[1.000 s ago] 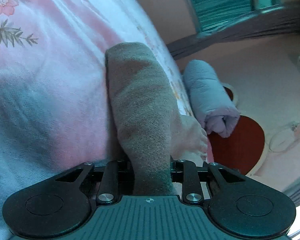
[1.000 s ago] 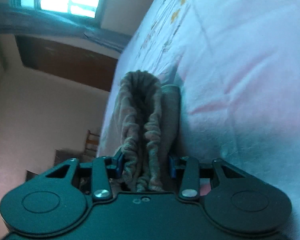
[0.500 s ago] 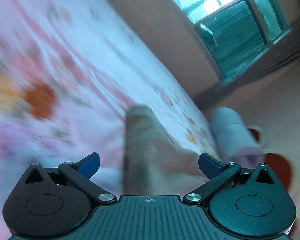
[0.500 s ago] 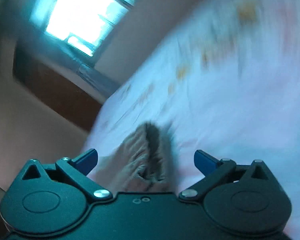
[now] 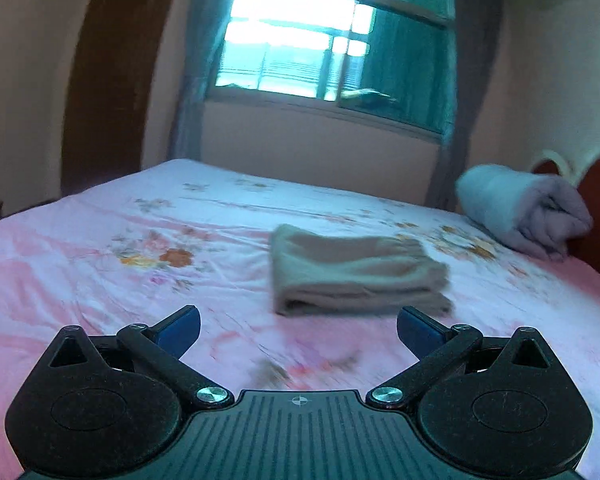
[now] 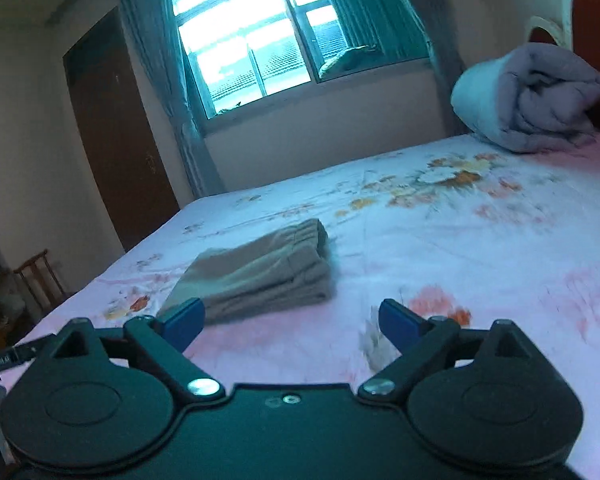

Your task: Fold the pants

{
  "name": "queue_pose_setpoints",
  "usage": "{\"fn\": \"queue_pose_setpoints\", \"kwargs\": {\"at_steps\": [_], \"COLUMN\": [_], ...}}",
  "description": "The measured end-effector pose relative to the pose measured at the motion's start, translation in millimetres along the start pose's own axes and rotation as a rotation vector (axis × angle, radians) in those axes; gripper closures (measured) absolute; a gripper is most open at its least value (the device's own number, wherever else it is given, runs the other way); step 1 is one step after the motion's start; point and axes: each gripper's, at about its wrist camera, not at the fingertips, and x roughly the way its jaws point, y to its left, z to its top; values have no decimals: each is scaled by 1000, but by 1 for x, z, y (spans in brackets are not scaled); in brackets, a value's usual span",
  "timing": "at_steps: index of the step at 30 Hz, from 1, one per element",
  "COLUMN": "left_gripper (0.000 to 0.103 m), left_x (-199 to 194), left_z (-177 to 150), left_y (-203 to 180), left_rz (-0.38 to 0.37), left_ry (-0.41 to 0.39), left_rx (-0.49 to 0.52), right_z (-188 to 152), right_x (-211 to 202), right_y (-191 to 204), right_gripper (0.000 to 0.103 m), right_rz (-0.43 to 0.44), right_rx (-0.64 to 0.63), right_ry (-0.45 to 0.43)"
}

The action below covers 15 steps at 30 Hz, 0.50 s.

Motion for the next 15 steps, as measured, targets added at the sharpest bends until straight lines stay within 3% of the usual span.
{"fn": "queue_pose_setpoints", "kwargs": {"at_steps": [3, 6, 15], "left_gripper": [0, 0, 0], "left_x": [-21, -44, -97], "left_z": [-10, -19, -47], "left_y": [-12, -28, -65], "left_rz": [-61, -102, -109], "left_ry": [7, 5, 11], "left_rx": [-19, 4, 89], "right_z": [-14, -23, -66], "right_x": [-17, -27, -55], "right_y": [12, 19, 46], "right_gripper": [7, 7, 6], "right_rz": [-16, -17, 23], "right_rx": [-36, -74, -105], "right_ry": [-3, 3, 39]}}
